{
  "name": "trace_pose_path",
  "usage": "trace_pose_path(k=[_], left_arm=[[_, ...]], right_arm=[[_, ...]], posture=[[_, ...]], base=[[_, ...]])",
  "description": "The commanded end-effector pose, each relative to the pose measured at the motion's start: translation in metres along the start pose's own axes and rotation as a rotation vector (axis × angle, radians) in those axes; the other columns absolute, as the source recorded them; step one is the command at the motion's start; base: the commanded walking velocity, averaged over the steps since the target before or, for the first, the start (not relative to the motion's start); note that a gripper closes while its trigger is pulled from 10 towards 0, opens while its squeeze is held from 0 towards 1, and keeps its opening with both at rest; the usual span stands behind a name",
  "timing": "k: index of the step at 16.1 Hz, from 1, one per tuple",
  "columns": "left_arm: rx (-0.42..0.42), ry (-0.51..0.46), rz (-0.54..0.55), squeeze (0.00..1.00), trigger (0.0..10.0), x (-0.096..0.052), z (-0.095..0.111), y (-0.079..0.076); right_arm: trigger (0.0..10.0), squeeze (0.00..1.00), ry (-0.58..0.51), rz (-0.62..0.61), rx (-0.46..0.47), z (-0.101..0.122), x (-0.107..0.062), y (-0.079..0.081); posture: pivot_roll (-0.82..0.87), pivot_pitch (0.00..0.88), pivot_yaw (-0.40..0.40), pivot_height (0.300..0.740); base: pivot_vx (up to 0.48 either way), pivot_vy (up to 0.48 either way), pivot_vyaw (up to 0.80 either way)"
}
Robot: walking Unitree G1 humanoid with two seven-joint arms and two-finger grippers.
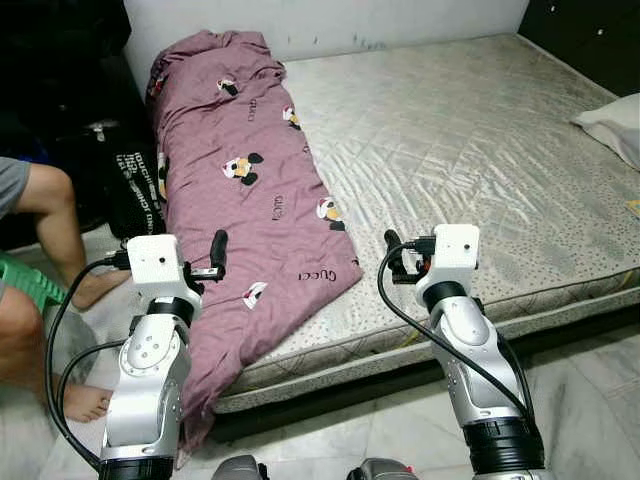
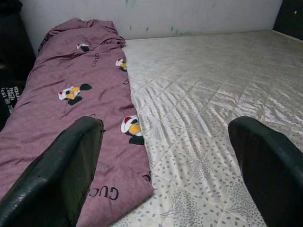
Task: Clean up the room
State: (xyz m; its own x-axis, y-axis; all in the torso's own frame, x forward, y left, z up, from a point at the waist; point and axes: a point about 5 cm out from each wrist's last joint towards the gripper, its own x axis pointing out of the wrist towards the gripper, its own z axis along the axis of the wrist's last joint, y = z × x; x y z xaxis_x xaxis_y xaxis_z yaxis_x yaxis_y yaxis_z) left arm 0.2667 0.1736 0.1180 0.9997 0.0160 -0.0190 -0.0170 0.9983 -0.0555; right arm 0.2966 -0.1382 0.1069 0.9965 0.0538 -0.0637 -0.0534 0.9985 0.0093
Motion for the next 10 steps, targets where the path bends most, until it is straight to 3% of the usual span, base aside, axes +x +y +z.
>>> trace_pose_path(k=[1, 10], left_arm=[[0.010, 0.000, -0.011, 0.00, 10.0, -0.0004, 0.0001, 0.0008], [0.007, 0.003, -0.017, 0.00, 10.0, -0.0011, -0.0002, 0.0005]], right_arm=[[10.0, 0.00, -0.001, 0.000, 0.005, 0.0002, -0.0006, 0.0007], [10.0, 0.00, 0.002, -0.004, 0.006, -0.0002, -0.0001, 0.0004]], posture=[[-0.05, 0.049, 0.029, 0.740], [-0.05, 0.047, 0.028, 0.740]], base=[[0.334, 0.000, 0.00], [0.383, 0.000, -0.08]])
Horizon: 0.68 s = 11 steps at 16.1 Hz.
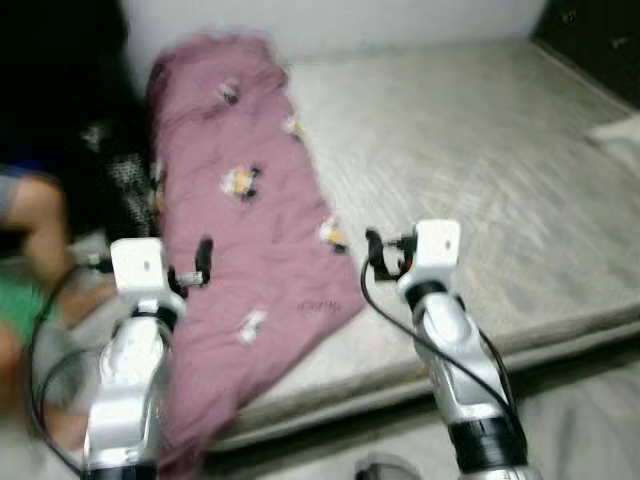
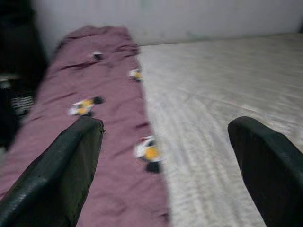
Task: Clean up the room
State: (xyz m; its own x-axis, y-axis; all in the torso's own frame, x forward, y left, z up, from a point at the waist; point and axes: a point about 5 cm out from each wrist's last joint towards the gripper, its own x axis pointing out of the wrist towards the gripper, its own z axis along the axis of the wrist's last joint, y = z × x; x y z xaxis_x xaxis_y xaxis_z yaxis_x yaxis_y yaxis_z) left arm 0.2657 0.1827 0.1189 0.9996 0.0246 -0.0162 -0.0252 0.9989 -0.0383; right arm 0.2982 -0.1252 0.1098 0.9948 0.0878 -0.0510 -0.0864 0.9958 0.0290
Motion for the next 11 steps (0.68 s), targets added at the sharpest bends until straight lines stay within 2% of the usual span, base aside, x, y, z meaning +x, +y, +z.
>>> trace_pose_path(k=[1, 11], left_arm=[[-0.010, 0.010, -0.022, 0.00, 10.0, -0.0004, -0.0021, -0.0083], [-0.040, 0.028, 0.017, 0.00, 10.0, 0.0026, -0.0045, -0.0061]], right_arm=[[10.0, 0.00, 0.013, -0.038, -0.012, -0.0028, -0.0026, -0.0124], [10.0, 0.00, 0.015, -0.046, -0.011, -0.0020, -0.0007, -0.0145]], posture=[[-0.05, 0.047, 0.028, 0.740], [-0.05, 0.056, 0.024, 0.740]], base=[[0.326, 0.000, 0.00], [0.000, 0.000, 0.00]])
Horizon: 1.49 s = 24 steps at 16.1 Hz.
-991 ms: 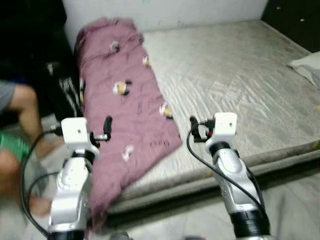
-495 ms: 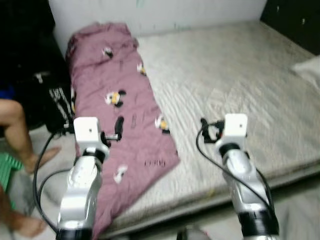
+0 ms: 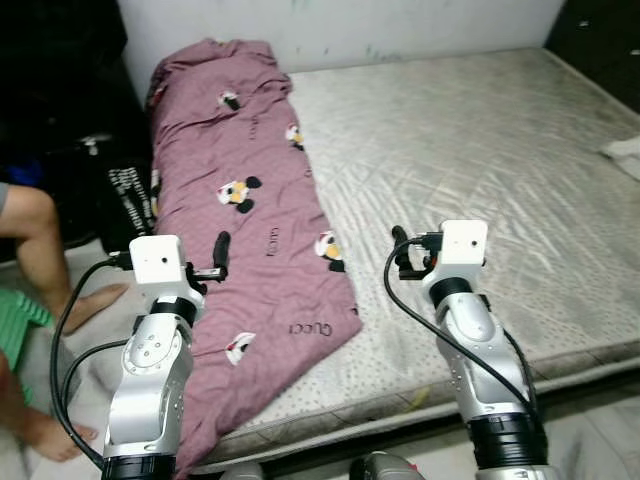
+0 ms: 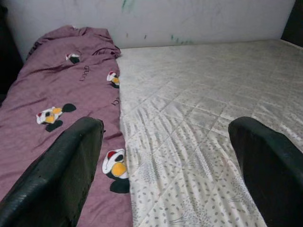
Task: Clean up the room
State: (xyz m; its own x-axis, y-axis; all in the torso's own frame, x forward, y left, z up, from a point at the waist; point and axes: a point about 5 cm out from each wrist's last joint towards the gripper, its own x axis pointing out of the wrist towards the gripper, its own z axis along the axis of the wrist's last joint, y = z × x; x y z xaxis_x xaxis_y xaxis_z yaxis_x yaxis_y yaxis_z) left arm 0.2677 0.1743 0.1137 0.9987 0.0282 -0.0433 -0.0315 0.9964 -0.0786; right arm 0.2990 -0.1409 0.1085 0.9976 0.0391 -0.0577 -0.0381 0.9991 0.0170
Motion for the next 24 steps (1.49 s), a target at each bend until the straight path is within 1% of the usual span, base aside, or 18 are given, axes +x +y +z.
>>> trace_pose_path(k=[1, 7, 9, 13, 17, 18, 20, 22, 24], left_arm=[[0.000, 0.003, 0.012, 0.00, 10.0, 0.0007, 0.0009, 0.0022], [0.001, 0.014, 0.013, 0.00, 10.0, 0.0013, -0.0002, 0.0022], [0.005, 0.018, 0.012, 0.00, 10.0, 0.0024, -0.0003, 0.0029], [-0.002, 0.018, 0.035, 0.00, 10.0, 0.0044, 0.0005, 0.0054], [-0.010, 0.020, 0.027, 0.00, 10.0, 0.0046, -0.0005, 0.0027], [-0.009, 0.019, 0.029, 0.00, 10.0, 0.0057, 0.0000, 0.0024], [-0.002, 0.019, 0.036, 0.00, 10.0, 0.0058, 0.0005, 0.0025], [0.013, 0.046, 0.068, 0.00, 10.0, 0.0060, -0.0040, 0.0069], [0.018, 0.053, 0.079, 0.00, 10.0, 0.0062, -0.0051, 0.0088]], right_arm=[[10.0, 0.00, 0.010, 0.005, -0.002, -0.0013, -0.0001, 0.0015], [10.0, 0.00, 0.015, 0.013, -0.011, -0.0020, 0.0006, 0.0033], [10.0, 0.00, 0.017, 0.015, -0.010, -0.0018, 0.0020, 0.0050], [10.0, 0.00, 0.014, 0.020, 0.003, -0.0020, 0.0033, 0.0059], [10.0, 0.00, 0.013, 0.024, 0.000, -0.0013, 0.0039, 0.0052], [10.0, 0.00, 0.011, 0.026, -0.006, -0.0012, 0.0043, 0.0054], [10.0, 0.00, 0.012, 0.026, -0.006, -0.0015, 0.0041, 0.0047], [10.0, 0.00, 0.015, 0.027, -0.010, -0.0020, 0.0038, 0.0043], [10.0, 0.00, 0.017, 0.027, -0.012, -0.0025, 0.0036, 0.0037]], posture=[[-0.05, 0.056, 0.024, 0.740], [-0.05, 0.069, 0.017, 0.735], [-0.05, 0.090, 0.025, 0.716], [-0.05, 0.081, 0.029, 0.671], [-0.06, 0.080, 0.024, 0.631], [-0.06, 0.079, 0.023, 0.612], [-0.06, 0.075, 0.020, 0.612], [-0.07, 0.070, 0.019, 0.612], [-0.07, 0.069, 0.015, 0.612]], base=[[0.000, 0.000, 0.00], [0.000, 0.000, 0.00], [0.000, 0.000, 0.00], [0.000, 0.000, 0.00], [0.000, 0.000, 0.00], [0.000, 0.000, 0.00], [0.000, 0.000, 0.00], [0.000, 0.000, 0.00], [0.000, 0.000, 0.00]])
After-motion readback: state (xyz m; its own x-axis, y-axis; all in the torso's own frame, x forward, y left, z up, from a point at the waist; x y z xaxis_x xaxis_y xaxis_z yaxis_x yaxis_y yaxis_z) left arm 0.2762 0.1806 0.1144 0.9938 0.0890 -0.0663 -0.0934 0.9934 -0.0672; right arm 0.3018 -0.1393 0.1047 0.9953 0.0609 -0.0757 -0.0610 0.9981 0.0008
